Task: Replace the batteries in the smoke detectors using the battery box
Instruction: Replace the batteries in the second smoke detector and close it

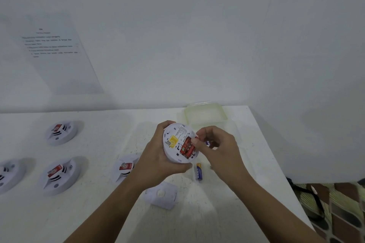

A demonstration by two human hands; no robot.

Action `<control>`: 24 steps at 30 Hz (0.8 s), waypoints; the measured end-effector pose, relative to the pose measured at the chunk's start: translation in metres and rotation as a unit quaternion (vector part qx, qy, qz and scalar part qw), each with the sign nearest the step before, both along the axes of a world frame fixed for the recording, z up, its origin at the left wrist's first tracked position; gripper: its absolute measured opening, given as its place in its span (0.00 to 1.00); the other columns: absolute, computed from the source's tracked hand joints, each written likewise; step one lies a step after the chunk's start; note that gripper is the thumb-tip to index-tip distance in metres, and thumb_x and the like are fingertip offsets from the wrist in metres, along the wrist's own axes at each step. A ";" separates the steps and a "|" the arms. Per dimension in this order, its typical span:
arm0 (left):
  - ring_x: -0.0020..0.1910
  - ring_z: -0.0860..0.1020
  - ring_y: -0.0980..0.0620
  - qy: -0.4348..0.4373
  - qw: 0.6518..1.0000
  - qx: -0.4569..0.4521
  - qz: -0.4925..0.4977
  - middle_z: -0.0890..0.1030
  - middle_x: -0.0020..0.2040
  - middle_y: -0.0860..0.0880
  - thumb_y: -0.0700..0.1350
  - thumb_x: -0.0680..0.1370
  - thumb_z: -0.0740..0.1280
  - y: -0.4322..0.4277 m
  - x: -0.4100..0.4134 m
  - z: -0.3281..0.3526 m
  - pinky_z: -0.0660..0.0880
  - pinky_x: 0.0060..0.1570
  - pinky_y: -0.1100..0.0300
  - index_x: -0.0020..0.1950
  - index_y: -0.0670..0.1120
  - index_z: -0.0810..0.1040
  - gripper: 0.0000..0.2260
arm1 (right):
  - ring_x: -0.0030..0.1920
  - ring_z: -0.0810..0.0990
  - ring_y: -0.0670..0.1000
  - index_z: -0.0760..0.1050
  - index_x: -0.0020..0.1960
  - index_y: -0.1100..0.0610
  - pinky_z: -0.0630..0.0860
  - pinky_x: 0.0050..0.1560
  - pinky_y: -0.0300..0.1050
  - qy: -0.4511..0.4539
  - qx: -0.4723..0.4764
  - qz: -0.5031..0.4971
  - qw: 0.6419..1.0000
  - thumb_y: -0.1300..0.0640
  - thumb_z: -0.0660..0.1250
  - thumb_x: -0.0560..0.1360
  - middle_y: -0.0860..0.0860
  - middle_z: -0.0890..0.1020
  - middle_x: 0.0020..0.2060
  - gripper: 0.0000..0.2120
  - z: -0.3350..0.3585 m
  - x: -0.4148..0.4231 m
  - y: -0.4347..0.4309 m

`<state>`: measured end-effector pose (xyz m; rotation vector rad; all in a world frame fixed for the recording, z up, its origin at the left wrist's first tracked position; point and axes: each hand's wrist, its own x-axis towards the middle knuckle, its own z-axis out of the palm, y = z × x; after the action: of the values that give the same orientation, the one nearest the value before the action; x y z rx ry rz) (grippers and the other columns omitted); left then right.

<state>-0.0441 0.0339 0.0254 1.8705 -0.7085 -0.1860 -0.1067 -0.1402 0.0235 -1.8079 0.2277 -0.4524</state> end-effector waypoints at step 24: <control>0.62 0.76 0.58 0.057 0.998 -0.002 -0.040 0.77 0.58 0.62 0.35 0.63 0.83 0.008 -0.003 -0.014 0.78 0.51 0.67 0.69 0.51 0.68 0.40 | 0.45 0.82 0.46 0.83 0.49 0.52 0.80 0.44 0.41 0.009 -0.210 0.071 0.975 0.58 0.72 0.76 0.43 0.83 0.43 0.03 -0.034 -0.016 -0.034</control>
<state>-0.0469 0.0417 0.0118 1.8147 -0.7047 -0.3395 -0.1225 -0.1740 -0.0102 -2.2250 0.0137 -0.4025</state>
